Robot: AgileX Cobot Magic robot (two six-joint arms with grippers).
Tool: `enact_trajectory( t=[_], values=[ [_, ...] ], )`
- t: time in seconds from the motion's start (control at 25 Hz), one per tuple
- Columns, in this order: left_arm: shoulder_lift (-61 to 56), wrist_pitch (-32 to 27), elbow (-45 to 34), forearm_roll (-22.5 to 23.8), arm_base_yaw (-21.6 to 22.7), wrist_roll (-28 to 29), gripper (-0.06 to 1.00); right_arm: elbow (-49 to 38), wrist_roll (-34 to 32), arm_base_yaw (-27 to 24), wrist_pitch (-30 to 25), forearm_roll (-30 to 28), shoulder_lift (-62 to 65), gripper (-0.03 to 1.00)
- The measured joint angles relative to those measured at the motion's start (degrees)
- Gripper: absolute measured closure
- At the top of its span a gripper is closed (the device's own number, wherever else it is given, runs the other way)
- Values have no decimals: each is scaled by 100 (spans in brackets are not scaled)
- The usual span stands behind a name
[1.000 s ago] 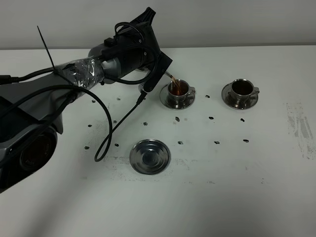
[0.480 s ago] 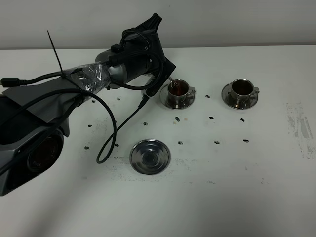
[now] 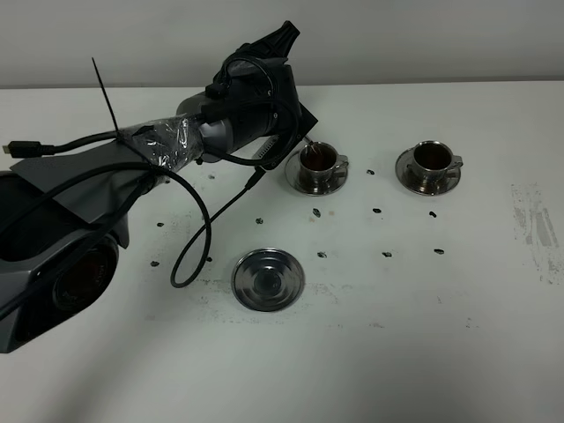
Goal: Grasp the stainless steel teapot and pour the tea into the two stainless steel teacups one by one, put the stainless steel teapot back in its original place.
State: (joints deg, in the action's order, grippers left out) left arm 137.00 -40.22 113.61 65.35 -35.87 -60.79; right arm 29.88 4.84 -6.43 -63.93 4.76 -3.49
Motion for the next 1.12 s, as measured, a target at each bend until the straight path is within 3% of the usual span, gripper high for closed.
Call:
enact_trajectory(
  t=[0.72, 0.88, 1.12],
  values=[
    [0, 7, 0, 204, -58, 45, 77, 0, 0, 0, 0, 0, 0, 55],
    [0, 11, 0, 12, -58, 57, 77, 0, 0, 0, 0, 0, 0, 55],
    [0, -78, 0, -709, 43, 78, 77, 0, 0, 0, 0, 0, 0, 55]
  ],
)
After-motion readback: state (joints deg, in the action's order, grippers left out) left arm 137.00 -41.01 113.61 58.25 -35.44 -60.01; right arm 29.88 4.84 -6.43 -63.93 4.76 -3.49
